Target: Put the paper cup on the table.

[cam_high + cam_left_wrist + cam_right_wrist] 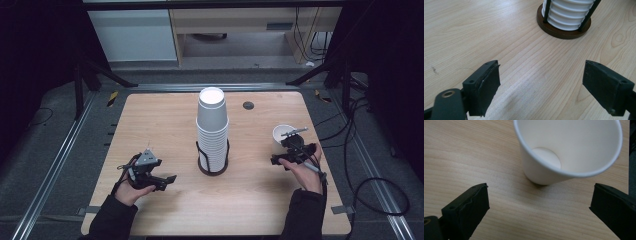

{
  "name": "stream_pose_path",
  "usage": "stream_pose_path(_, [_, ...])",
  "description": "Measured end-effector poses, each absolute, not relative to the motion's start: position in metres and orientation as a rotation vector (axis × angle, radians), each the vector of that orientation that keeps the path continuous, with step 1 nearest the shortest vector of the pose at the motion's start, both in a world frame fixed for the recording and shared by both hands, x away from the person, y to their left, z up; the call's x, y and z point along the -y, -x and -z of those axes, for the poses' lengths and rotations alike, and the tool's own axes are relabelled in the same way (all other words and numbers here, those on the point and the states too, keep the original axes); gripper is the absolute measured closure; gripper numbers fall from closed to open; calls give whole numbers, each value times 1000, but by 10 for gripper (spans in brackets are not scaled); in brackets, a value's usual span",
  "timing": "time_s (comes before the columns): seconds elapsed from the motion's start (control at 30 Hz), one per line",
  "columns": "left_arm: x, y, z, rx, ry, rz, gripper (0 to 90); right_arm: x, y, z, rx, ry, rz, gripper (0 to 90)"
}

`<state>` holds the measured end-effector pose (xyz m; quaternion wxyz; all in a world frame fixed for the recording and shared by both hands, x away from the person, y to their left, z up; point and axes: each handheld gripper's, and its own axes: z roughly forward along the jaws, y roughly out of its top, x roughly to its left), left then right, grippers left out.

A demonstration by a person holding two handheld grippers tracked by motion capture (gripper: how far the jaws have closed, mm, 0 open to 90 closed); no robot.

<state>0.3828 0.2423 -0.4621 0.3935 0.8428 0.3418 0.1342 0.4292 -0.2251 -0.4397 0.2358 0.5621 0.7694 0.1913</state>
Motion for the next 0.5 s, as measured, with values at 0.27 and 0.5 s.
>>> stream_pose_path(0.27, [-243, -384, 462, -876, -2136, -351, 132, 224, -391, 434, -2029, -1465, -787, 22])
stream_pose_path(0.5, [-250, -386, 462, -910, -2115, -377, 128, 226, -357, 434, -1849, -1396, -1008, 24])
